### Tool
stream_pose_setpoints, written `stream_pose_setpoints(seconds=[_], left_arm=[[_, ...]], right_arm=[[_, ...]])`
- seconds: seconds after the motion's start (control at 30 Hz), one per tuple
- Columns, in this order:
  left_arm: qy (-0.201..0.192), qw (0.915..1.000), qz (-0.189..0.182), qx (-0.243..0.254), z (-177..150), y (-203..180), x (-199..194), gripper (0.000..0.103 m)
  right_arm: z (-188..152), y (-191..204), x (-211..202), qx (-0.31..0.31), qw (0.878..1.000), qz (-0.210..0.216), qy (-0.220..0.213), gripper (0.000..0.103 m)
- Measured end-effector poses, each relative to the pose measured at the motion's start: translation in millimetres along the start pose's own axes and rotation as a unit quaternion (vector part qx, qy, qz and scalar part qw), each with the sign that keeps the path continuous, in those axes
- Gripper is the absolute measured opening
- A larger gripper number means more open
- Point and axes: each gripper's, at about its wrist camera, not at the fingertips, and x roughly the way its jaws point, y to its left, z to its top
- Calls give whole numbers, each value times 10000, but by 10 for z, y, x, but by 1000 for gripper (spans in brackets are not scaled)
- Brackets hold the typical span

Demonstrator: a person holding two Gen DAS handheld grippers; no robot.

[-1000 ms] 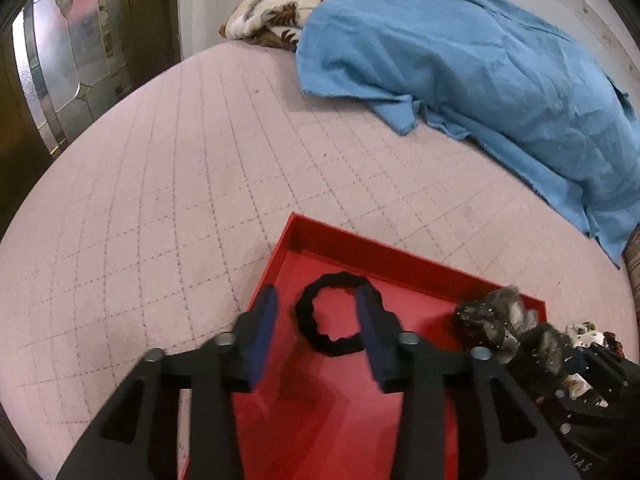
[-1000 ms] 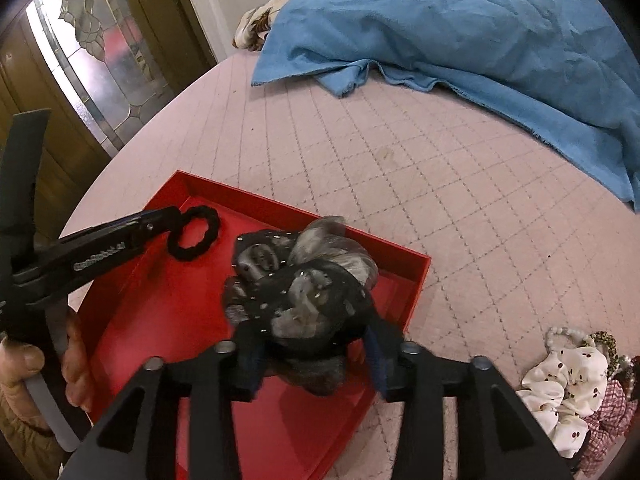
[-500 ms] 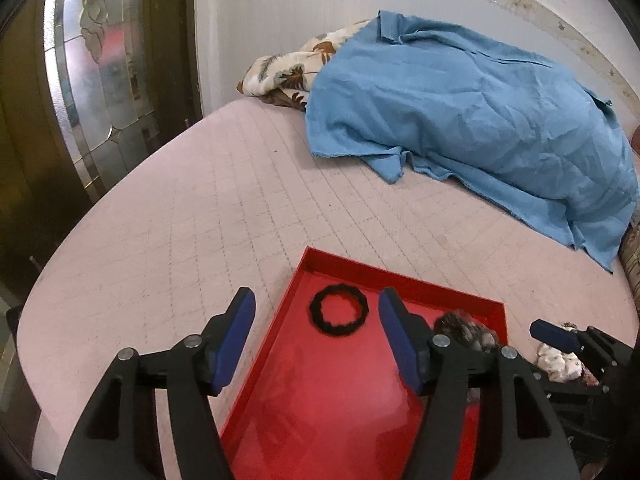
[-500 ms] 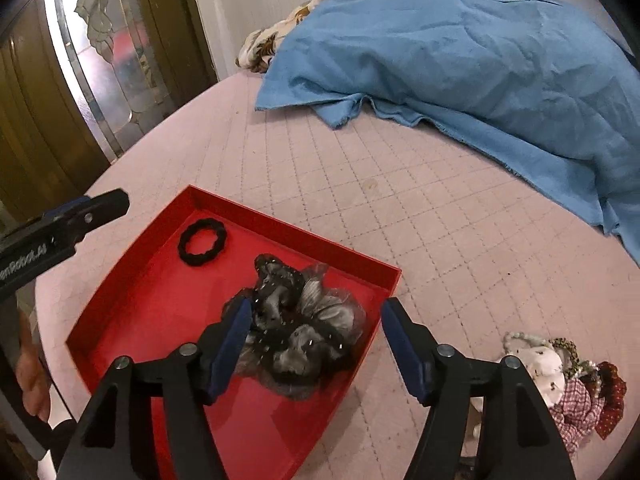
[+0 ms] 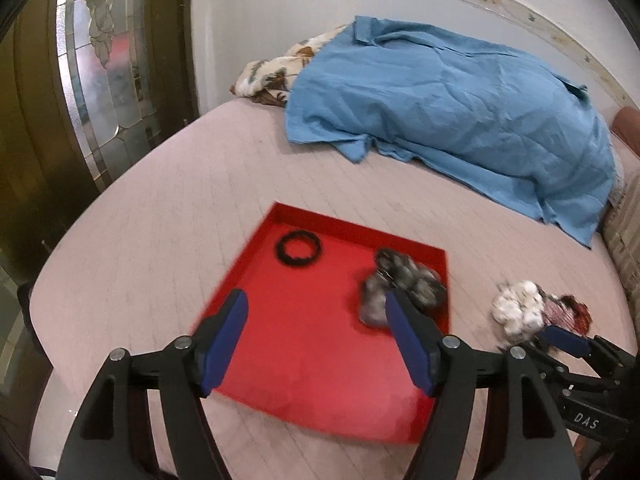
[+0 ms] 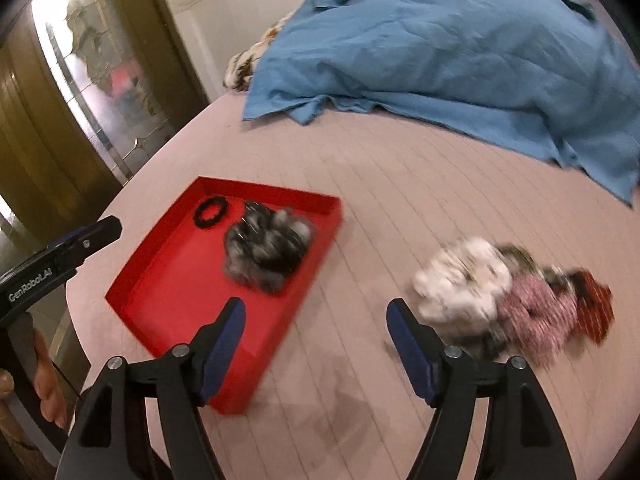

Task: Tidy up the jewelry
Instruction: 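Grasp the white cherry scrunchie with left tool while right grasps red polka-dot scrunchie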

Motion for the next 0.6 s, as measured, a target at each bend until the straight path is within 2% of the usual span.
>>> stream_pose_setpoints(seconds=[0.33,0.6], left_arm=[[215,9985,-89,499,-298,-463,-182,72],[369,9957,-142,839,-408,-753,-185,72]], right_arm=[[-422,-511,-508,221,9987,-405,-238,79],[-660,-1065,-708,606,9948,-763,-284,80]])
